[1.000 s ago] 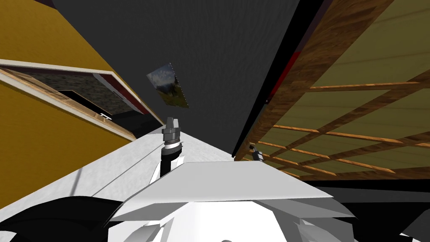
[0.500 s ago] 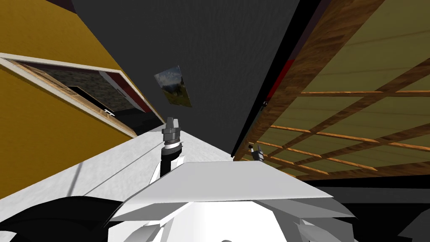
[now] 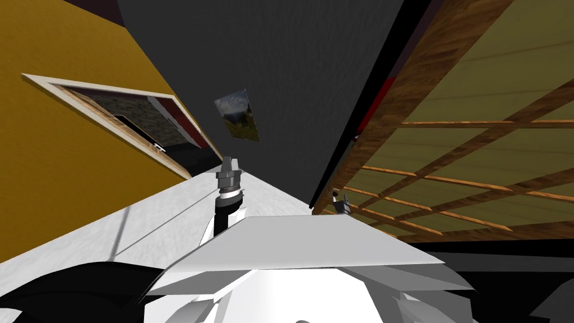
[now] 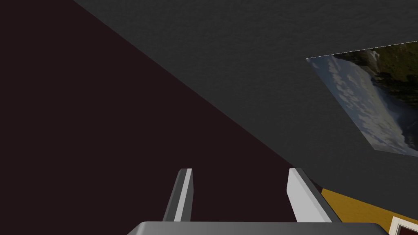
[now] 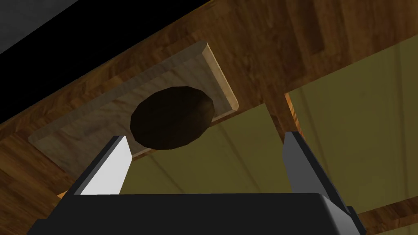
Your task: Pull the door open
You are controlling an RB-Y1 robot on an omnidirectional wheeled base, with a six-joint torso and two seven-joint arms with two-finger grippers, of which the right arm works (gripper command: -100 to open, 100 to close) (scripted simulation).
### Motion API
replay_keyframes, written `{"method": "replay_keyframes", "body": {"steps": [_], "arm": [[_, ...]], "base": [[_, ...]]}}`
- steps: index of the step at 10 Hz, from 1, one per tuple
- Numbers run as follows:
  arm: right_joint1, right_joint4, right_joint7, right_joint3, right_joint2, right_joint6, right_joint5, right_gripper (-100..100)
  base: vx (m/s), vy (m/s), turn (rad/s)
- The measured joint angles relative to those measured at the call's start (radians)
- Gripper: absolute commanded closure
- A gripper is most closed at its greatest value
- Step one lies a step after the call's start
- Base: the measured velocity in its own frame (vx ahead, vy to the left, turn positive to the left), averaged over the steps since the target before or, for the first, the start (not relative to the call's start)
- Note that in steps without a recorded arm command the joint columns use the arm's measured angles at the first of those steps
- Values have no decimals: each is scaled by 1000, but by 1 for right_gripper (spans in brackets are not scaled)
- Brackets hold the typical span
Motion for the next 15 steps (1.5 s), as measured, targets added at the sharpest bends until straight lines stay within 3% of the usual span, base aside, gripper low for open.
{"method": "replay_keyframes", "body": {"steps": [15], "arm": [[-44, -19, -374, -5, 54, 53, -110, -100]], "base": [[-59, -5, 56]]}}
